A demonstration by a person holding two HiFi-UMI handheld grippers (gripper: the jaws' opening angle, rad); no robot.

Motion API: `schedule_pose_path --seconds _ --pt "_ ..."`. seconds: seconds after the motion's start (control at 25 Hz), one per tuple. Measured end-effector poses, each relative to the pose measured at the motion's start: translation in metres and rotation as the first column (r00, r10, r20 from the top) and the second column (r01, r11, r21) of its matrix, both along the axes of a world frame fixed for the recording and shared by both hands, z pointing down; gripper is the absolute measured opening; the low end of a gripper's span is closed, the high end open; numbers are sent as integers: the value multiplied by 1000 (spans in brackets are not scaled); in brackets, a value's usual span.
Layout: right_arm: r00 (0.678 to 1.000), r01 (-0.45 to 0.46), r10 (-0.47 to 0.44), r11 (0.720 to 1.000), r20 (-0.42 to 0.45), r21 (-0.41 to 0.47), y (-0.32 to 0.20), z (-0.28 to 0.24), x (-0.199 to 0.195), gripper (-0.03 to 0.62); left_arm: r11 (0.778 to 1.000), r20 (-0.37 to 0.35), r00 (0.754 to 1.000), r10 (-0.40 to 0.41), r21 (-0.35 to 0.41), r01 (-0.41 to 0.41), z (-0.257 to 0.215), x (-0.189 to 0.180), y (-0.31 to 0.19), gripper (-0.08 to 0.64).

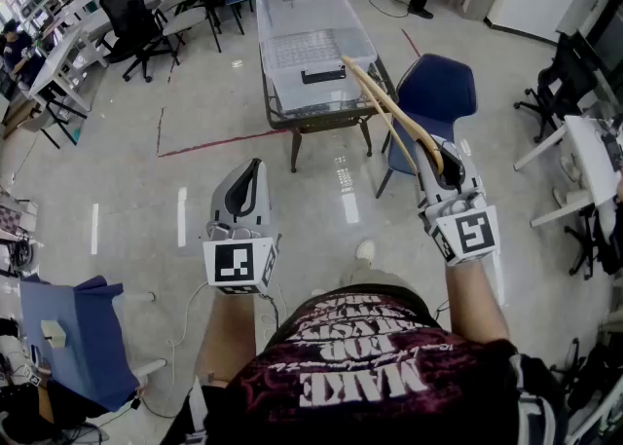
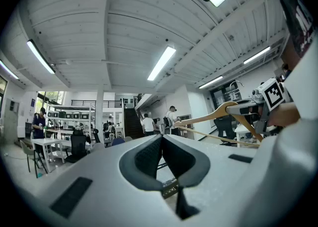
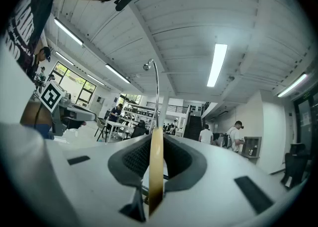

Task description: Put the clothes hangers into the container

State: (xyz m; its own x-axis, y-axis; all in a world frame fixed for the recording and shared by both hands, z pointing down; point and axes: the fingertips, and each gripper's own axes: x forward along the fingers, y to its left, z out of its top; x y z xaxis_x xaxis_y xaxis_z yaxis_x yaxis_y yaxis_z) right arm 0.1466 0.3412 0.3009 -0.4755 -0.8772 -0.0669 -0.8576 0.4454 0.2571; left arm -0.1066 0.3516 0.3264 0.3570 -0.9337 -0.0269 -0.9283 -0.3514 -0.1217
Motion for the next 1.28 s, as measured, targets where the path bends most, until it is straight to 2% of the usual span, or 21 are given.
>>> schedule_pose_path --seconds 0.24,0.56,0.92,1.28 --pt "1000 9 -9 1000 -12 -5 -21 10 -6 60 1000 15 1000 -2 7 2 2 5 -19 6" --pt "999 36 -36 999 -19 -16 -54 27 -21 60 1000 31 999 -16 -20 17 16 1 -50 6" --pt "999 48 -48 998 10 -34 -126 40 -25 60 999 62 998 -7 -38 9 28 9 -112 6" --pt "998 64 -63 995 17 -73 -188 48 -12 60 996 42 999 -28 -82 31 41 13 -174 6"
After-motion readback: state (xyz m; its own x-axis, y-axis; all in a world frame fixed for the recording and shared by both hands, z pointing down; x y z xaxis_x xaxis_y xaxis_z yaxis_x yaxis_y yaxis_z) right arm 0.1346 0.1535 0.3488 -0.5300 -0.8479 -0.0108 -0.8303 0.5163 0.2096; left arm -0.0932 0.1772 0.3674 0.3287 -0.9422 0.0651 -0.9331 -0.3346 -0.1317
